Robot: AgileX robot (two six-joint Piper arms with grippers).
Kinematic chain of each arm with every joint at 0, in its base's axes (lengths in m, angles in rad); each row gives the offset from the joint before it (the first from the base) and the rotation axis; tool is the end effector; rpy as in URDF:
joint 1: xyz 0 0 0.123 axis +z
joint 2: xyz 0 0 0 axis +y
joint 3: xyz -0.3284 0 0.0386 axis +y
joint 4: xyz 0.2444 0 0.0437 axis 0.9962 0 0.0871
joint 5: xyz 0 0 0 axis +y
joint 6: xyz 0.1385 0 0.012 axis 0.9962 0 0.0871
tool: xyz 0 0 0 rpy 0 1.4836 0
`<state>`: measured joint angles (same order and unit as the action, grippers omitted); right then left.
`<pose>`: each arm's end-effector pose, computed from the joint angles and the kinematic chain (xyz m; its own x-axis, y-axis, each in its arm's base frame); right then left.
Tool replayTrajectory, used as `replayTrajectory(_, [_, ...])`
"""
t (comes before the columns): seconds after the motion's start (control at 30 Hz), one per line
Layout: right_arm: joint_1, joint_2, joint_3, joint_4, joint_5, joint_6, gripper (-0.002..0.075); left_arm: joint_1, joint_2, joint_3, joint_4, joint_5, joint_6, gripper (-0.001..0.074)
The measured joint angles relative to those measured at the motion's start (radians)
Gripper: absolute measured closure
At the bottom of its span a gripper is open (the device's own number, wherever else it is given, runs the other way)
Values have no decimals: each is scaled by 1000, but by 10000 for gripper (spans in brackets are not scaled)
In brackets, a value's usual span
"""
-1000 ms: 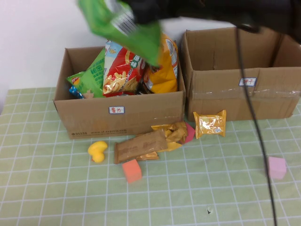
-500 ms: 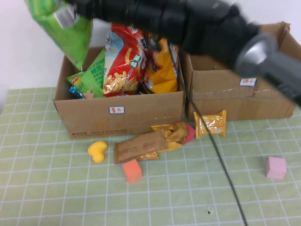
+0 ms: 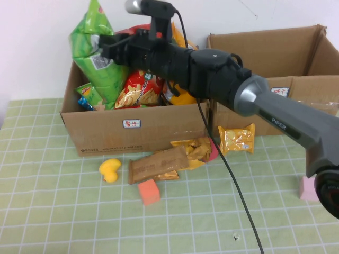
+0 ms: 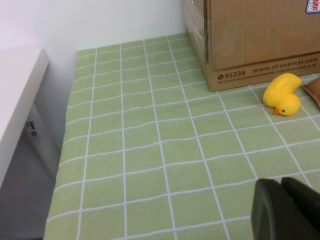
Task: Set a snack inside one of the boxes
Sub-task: Place the potato chip in the potato chip box
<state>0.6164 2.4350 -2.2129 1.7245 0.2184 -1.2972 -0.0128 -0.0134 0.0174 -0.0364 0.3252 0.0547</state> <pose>0.5196 0.4047 0.2820 -0.3832 0.2286 -0.8949 -0.6366 0.6366 0.4352 0.0506 -0.0023 0.1665 -0.2389 0.0233 -0.9708 0.0289 0.9994 0.0168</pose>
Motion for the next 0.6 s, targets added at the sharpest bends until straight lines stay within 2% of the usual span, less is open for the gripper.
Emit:
replayTrajectory(0.1, [-16, 14, -2, 11, 10, 68, 624, 0, 0, 0, 0, 0, 0, 737])
replayTrajectory(0.17, [-26, 21, -4, 13, 19, 99, 594, 0, 0, 0, 0, 0, 0, 737])
replayTrajectory(0.23, [-33, 21, -4, 15, 23, 116, 508, 0, 0, 0, 0, 0, 2, 737])
replayTrajectory(0.27, [-41, 22, -4, 15, 23, 125, 402, 0, 0, 0, 0, 0, 2, 737])
replayTrajectory(0.3, [-43, 22, -4, 15, 21, 126, 344, 0, 0, 0, 0, 0, 2, 737])
replayTrajectory(0.37, [-51, 22, -2, 15, 19, 127, 267, 0, 0, 0, 0, 0, 2, 737])
replayTrajectory(0.47, [-57, 16, 0, 15, 19, 129, 233, 0, 0, 0, 0, 0, 2, 737])
replayTrajectory(0.6, [-72, -14, 6, 11, 28, 127, 228, 0, 0, 0, 0, 0, 2, 737])
